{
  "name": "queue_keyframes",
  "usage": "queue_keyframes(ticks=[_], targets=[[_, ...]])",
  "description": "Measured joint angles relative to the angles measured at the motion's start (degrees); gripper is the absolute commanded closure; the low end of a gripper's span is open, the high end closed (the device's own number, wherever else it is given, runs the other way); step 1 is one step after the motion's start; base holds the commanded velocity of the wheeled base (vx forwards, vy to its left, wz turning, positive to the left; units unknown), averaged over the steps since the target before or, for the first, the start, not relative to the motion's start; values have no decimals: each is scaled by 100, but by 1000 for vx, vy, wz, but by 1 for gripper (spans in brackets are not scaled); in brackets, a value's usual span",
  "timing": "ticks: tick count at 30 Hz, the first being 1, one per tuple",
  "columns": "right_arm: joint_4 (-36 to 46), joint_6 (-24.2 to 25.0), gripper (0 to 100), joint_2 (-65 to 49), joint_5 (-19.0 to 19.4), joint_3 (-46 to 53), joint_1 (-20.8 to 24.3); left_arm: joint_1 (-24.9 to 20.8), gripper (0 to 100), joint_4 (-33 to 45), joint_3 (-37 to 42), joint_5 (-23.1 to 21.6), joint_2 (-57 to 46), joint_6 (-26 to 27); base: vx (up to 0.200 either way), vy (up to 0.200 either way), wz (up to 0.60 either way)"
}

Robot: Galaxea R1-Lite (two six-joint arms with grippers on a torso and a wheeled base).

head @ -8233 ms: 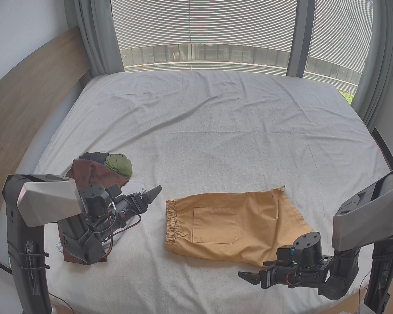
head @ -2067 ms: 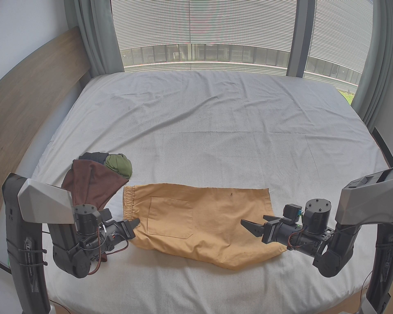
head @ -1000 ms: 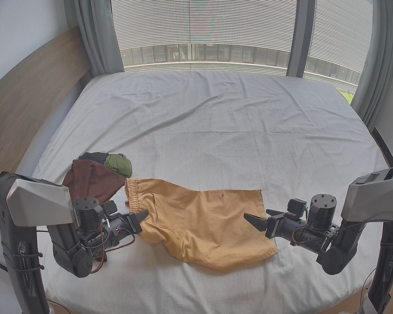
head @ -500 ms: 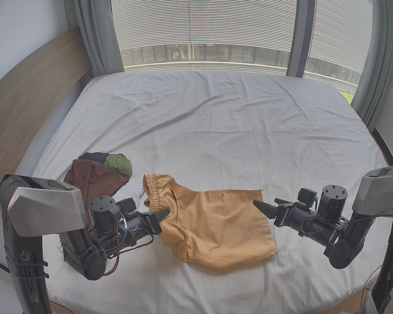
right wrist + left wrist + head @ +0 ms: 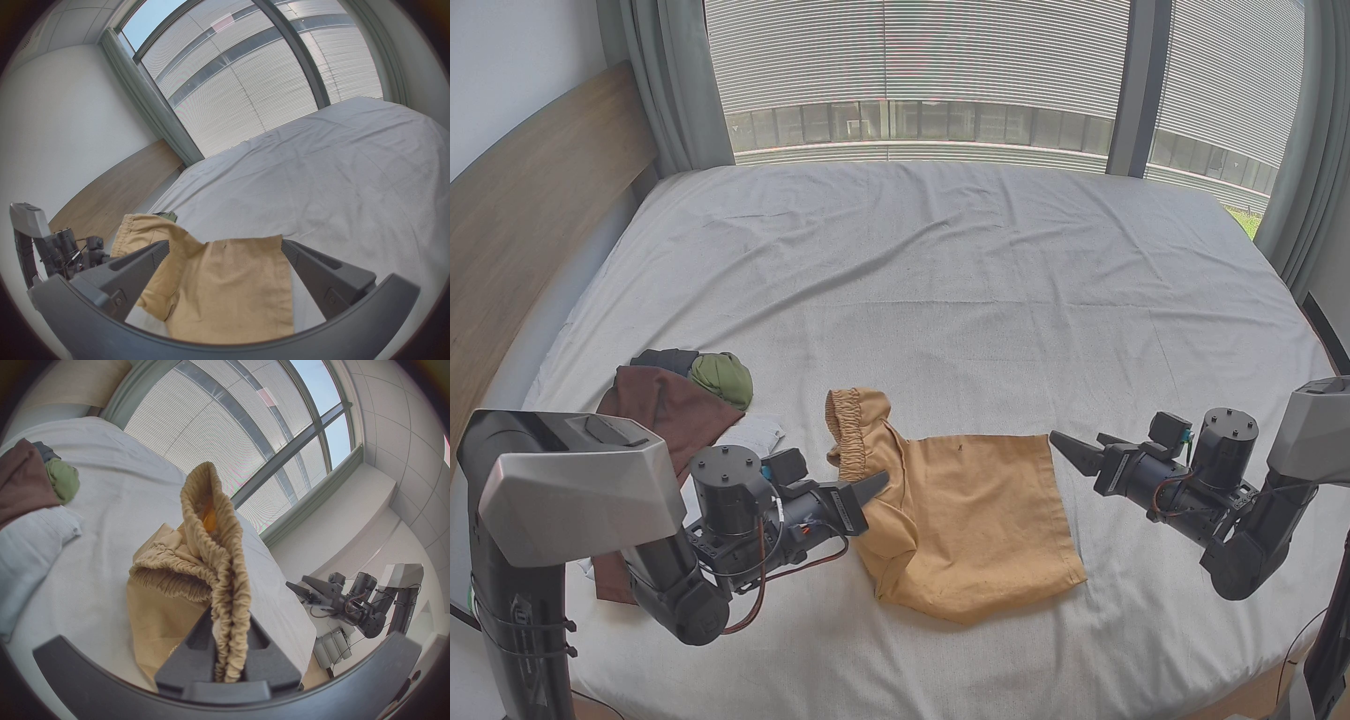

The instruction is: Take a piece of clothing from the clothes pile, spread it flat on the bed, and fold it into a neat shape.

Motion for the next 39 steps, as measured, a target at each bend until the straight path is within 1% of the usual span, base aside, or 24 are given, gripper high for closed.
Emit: queue_keyframes(ticks=[13,18,28,33,39], targets=[[30,33,0,-6,-10,-300,-516,-529,100,551,-883,166,201,-123,0,0,0],[30,88,0,-6,0,-360,-618,-666,100,740,-1108,169,245,-238,0,0,0],[33,99,0,-9,11,-440,-761,-885,100,964,-1580,196,552,-251,0,0,0],[30,104,0,-6,20,-455,-800,-1009,100,1215,-1847,205,767,-251,0,0,0],[30,121,0,-6,79,-482,-844,-1046,100,1235,-1916,205,857,-251,0,0,0]])
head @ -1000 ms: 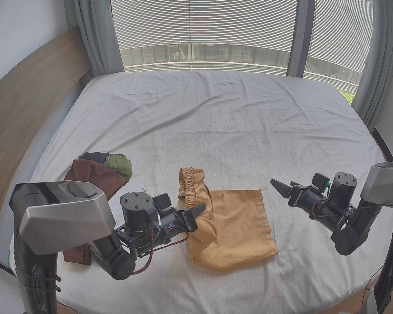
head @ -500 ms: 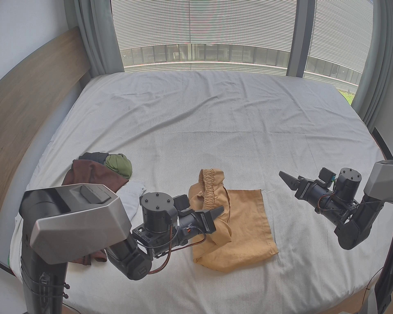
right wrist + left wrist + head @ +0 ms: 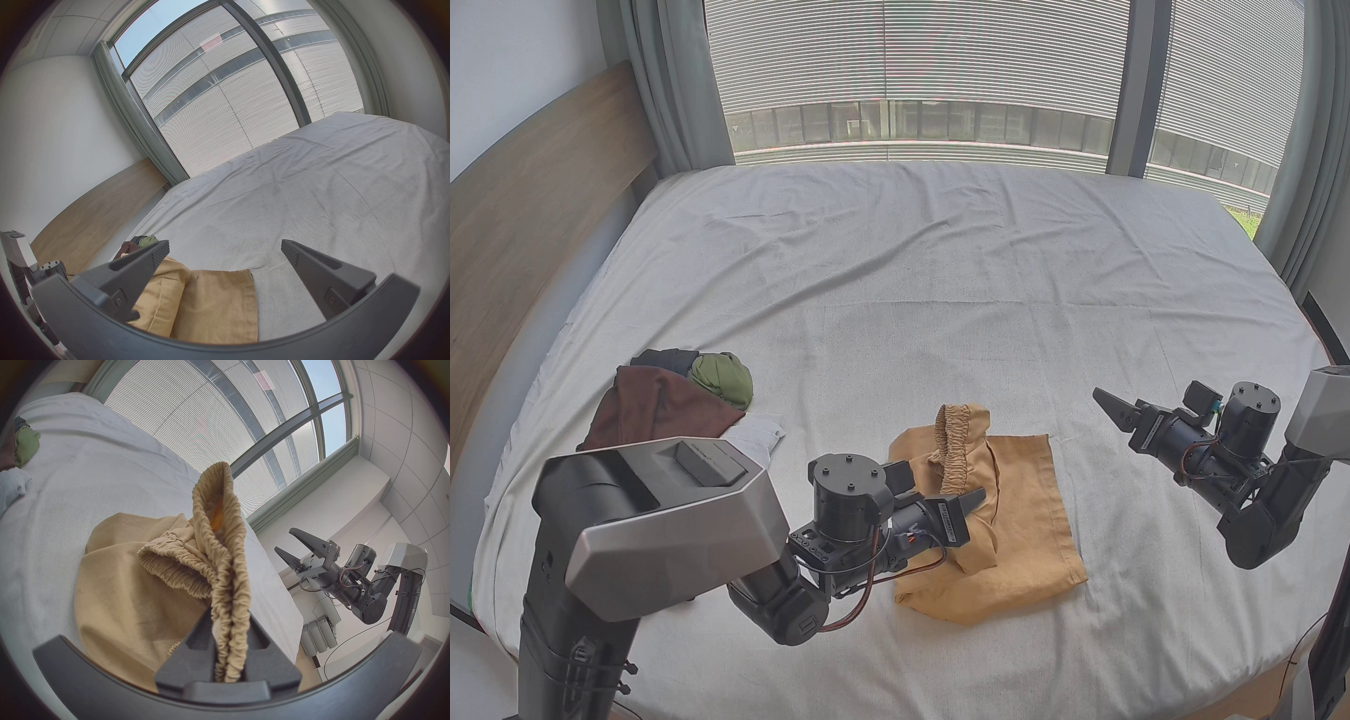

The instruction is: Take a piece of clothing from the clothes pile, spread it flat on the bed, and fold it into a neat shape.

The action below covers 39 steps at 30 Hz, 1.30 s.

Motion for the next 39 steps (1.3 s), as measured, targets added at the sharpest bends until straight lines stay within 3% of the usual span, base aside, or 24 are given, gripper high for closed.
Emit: queue_keyframes(ticks=[1,14,21,31,39], targets=[[2,5,0,0,0,0,0,0,0,0,0,0,9,2,0,0,0],[0,13,0,0,1,6,-4,-44,0,-50,61,39,52,2,0,0,0],[2,11,0,10,1,38,30,20,0,-450,394,216,37,10,0,0,0],[0,13,0,45,4,171,184,539,0,-986,1232,184,-339,38,0,0,0],[-9,11,0,137,1,308,344,1189,0,-1398,2210,-128,-1052,54,0,0,0]])
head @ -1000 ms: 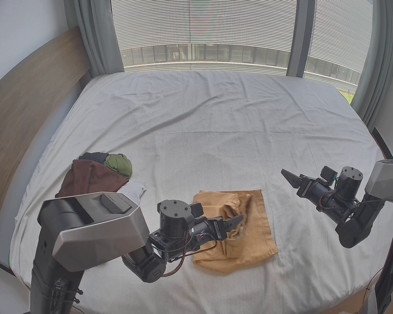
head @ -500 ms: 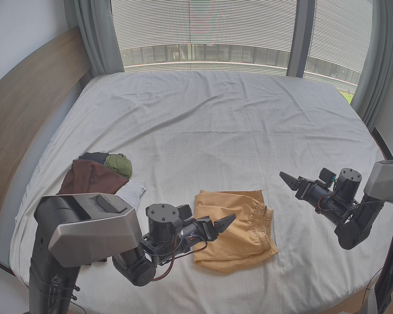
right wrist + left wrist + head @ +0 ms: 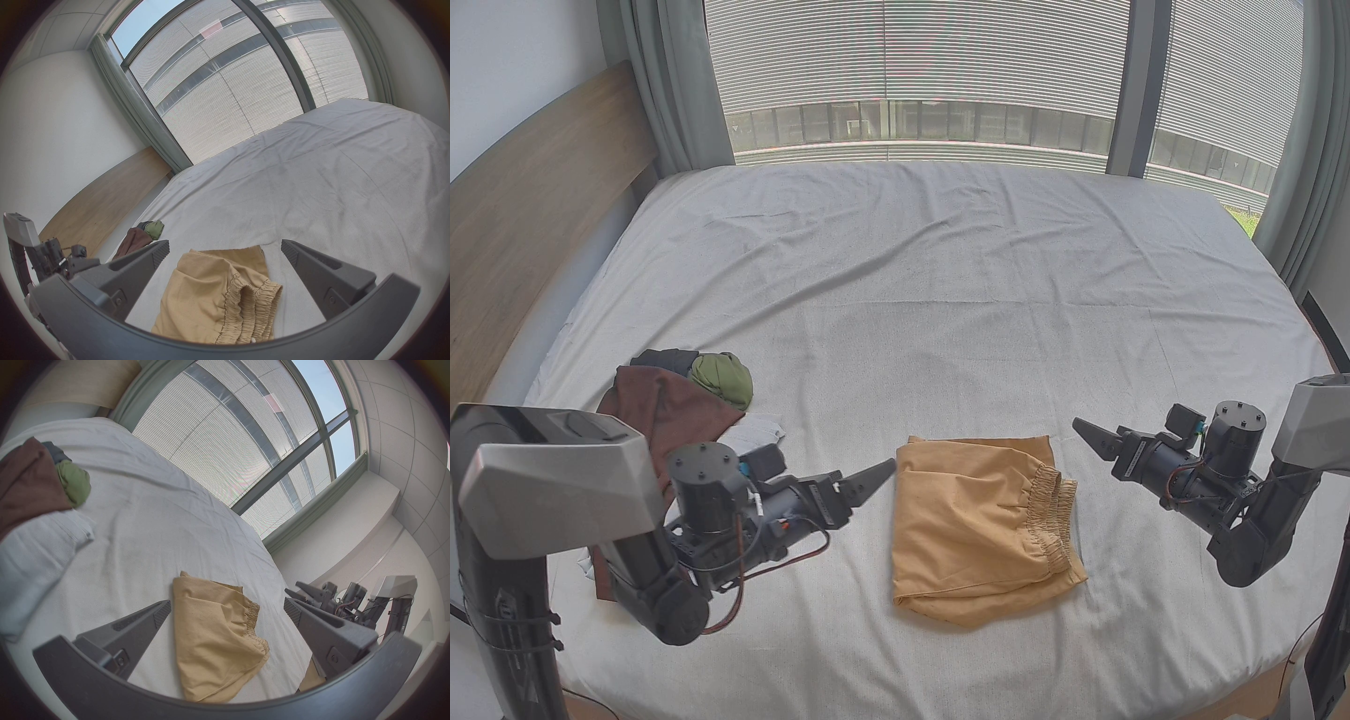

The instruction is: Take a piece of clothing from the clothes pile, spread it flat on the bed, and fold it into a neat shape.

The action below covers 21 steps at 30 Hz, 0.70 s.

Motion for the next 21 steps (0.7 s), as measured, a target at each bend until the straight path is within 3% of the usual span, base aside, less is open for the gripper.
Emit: queue_keyframes(ticks=[5,10,15,21], targets=[[-9,-13,0,110,-1,74,152,546,0,-66,375,-290,-491,235,0,0,0],[-7,-101,0,265,0,236,256,995,0,-74,808,-581,-839,866,0,0,0],[-16,-296,0,399,100,457,308,1232,0,-74,1136,-830,-981,1230,0,0,0],[-22,-742,0,551,374,769,315,1307,0,-74,1517,-1005,-946,2149,0,0,0]])
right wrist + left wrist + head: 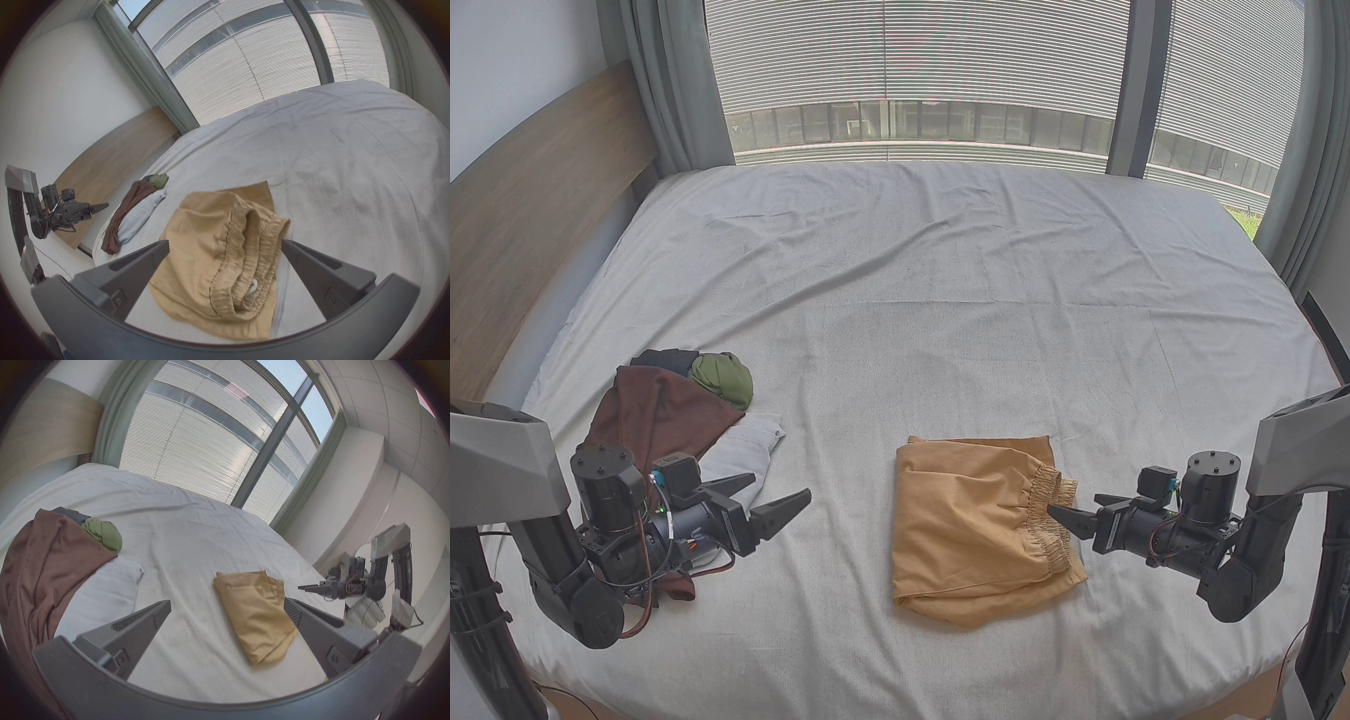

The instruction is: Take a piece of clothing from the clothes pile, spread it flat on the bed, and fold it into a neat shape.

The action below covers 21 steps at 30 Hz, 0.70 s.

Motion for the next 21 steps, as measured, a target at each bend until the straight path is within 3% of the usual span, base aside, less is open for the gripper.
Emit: queue_keyframes(ticks=[21], targets=[[11,15,0,1061,93,162,-30,9,0,-6,199,-33,300,244,0,0,0]])
